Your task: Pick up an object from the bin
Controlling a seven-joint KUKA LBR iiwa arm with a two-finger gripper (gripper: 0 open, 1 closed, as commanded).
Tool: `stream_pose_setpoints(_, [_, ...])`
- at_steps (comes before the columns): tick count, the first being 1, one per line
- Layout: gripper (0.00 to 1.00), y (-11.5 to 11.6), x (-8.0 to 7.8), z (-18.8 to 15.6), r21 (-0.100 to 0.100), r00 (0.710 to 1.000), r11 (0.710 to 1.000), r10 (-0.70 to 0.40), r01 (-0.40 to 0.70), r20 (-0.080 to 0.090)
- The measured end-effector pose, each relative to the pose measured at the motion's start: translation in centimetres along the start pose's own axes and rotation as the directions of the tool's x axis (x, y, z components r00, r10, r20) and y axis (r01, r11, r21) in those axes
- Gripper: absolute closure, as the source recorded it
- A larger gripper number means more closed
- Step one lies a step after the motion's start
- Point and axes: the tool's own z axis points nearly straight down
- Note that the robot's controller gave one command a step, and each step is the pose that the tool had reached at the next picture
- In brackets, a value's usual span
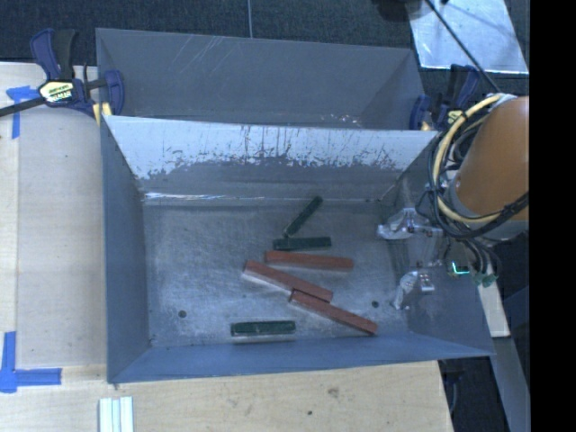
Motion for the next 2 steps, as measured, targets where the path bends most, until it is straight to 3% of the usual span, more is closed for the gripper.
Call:
stream_pose_setpoints(1, [0.00, 0.0, -0.2, -0.4, 0.001, 1.000, 1.000, -0.003, 0.003, 0.008])
stream_pose_setpoints(2, [0.00, 3.7, -0.5, 6.9, 0.002, 1.000, 1.000, -0.028, 0.028, 0.013])
